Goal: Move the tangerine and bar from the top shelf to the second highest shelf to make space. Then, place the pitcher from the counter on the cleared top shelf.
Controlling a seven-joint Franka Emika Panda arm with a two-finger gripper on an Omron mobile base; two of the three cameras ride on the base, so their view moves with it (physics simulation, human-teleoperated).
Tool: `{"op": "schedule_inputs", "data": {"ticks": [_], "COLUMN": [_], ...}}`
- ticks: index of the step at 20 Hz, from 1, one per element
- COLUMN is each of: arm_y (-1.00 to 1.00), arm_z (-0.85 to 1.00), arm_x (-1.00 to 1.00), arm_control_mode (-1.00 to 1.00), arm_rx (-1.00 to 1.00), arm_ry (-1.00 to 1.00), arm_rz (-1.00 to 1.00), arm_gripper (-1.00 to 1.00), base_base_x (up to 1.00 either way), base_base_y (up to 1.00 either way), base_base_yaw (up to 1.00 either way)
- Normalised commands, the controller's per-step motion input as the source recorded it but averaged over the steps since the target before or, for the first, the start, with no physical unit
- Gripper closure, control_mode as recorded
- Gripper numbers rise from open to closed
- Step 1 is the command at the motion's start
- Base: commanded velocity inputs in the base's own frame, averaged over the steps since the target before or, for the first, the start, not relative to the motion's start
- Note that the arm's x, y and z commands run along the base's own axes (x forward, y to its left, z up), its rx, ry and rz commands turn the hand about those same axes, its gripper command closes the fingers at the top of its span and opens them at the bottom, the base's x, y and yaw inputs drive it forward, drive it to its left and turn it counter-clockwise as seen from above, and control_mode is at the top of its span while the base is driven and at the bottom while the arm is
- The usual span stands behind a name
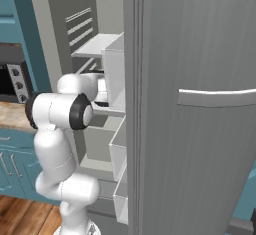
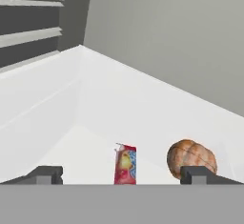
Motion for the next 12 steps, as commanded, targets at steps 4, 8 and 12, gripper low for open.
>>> {"op": "schedule_inputs", "data": {"ticks": [4, 8, 12], "arm_y": [0.00, -0.01, -0.02], "arm_z": [0.72, 0.64, 0.97], "arm_x": [-0.62, -0.82, -0.66], "arm_control_mode": [-1.00, -1.00, -1.00], "arm_rx": [-0.05, -0.09, -0.06], "arm_ry": [0.16, 0.26, 0.20], "arm_rz": [0.00, 0.00, 0.00], "arm_gripper": [-1.00, -1.00, -1.00], "base_base_x": [0.00, 0.00, 0.00], "base_base_y": [0.00, 0.00, 0.00], "base_base_yaw": [0.00, 0.00, 0.00]}}
